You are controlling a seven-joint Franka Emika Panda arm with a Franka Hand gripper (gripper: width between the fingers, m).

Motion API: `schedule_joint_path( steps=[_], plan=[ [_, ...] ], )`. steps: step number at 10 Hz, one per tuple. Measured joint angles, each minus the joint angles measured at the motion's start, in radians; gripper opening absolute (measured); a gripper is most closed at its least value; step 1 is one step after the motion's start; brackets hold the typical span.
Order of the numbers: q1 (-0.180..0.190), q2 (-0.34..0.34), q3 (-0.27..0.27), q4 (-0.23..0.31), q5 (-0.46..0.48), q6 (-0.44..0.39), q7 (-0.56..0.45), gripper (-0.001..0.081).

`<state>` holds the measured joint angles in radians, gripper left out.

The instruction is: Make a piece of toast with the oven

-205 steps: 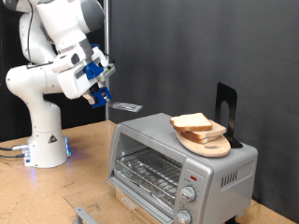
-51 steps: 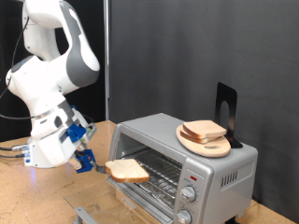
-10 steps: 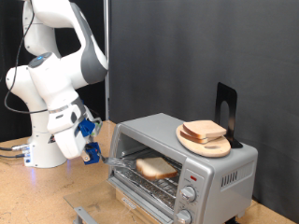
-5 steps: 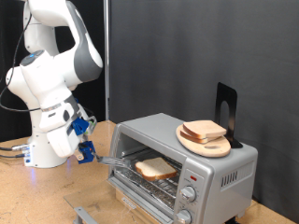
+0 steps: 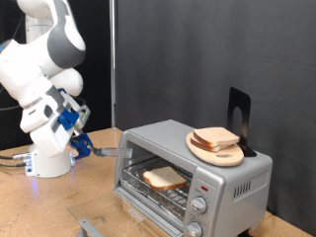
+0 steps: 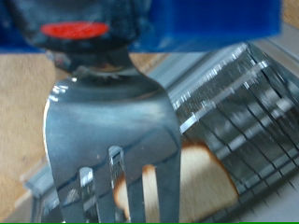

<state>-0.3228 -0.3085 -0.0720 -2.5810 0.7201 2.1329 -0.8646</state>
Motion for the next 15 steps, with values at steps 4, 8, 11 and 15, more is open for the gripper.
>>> schedule_joint_path(
  steps=[4,8,11,15],
  plan=[
    [0.000,-0.087,0.006,0.042,-0.003,-0.115,0.070,0.0491],
    [0.025,-0.090,0.017,0.008,0.093,-0.122,0.045,0.0491],
    [0.076,-0.143,0.090,-0.052,0.199,-0.088,0.057,0.0491],
    [0.133,-0.218,0.212,-0.114,0.300,0.007,0.130,0.0491]
  ],
)
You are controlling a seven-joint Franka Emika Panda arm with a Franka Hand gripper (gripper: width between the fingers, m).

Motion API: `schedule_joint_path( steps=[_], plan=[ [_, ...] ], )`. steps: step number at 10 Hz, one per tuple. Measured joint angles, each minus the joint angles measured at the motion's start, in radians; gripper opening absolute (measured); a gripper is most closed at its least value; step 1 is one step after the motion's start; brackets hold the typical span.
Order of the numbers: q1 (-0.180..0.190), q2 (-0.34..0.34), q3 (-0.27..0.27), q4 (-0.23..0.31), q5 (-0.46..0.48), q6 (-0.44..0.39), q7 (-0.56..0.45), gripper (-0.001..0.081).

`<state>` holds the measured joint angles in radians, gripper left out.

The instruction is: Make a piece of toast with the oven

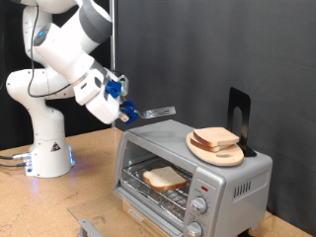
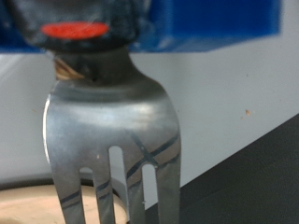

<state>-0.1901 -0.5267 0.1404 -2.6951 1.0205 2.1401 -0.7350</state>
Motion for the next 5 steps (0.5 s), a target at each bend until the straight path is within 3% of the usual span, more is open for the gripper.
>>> schedule_joint_path(
  steps=[5],
  plan=[
    [0.013,-0.006,0.097,-0.020,0.053,0.106,0.044,0.0491]
  ],
)
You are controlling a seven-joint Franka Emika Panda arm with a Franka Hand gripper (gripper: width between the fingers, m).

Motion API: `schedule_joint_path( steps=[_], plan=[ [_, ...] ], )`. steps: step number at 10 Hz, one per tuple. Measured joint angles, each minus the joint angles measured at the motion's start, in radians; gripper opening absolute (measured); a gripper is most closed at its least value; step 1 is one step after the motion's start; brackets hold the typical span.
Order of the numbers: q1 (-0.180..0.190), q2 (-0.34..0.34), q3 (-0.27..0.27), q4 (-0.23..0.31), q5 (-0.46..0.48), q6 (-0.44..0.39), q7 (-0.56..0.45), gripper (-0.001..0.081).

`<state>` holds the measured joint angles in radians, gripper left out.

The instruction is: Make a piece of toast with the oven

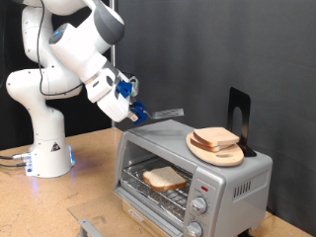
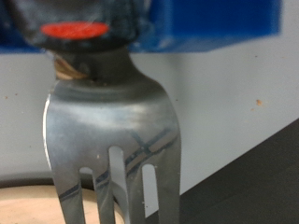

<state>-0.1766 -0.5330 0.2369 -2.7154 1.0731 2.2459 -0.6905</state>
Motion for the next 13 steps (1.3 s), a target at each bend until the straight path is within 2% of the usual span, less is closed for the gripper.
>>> schedule_joint_path(
  steps=[6,10,11,12,13],
  plan=[
    [0.021,0.044,0.140,-0.018,0.079,0.130,0.010,0.0491],
    [0.023,0.071,0.188,-0.016,0.128,0.178,0.010,0.0491],
    [0.023,0.075,0.193,-0.015,0.136,0.179,0.009,0.0749],
    [0.023,0.078,0.194,-0.014,0.145,0.177,0.005,0.0749],
    [0.023,0.078,0.193,-0.013,0.149,0.168,0.002,0.0799]
  ],
)
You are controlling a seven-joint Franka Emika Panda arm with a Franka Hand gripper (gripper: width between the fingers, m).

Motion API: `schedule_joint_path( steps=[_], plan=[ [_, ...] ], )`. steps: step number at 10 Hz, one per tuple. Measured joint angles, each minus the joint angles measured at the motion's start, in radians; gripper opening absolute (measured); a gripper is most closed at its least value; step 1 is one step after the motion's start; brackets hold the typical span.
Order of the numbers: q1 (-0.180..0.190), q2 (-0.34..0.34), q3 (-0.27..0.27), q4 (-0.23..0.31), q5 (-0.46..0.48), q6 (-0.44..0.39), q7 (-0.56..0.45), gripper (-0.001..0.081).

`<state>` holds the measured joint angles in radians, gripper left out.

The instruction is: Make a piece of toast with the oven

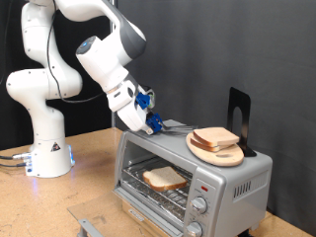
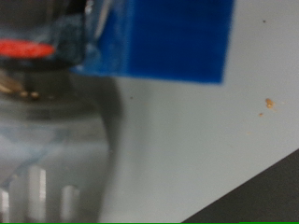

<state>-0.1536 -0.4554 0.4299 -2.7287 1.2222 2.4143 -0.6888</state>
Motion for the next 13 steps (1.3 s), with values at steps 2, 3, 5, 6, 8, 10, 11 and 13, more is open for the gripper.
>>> schedule_joint_path(
  steps=[2,3,5,6,8,10,11,13],
  plan=[
    [0.000,-0.008,-0.020,0.006,0.000,-0.053,-0.001,0.0807],
    [-0.001,-0.019,-0.039,0.011,0.000,-0.092,-0.001,0.0807],
    [-0.002,-0.051,-0.078,0.017,-0.005,-0.158,-0.001,0.0808],
    [-0.004,-0.069,-0.092,0.020,-0.011,-0.184,0.003,0.0808],
    [-0.009,-0.104,-0.118,0.023,-0.037,-0.228,0.026,0.0808],
    [-0.025,-0.138,-0.157,0.034,-0.100,-0.300,0.055,0.0808],
    [-0.038,-0.150,-0.173,0.040,-0.130,-0.338,0.060,0.0808],
    [-0.037,-0.149,-0.172,0.032,-0.047,-0.327,0.056,0.0808]
  ],
)
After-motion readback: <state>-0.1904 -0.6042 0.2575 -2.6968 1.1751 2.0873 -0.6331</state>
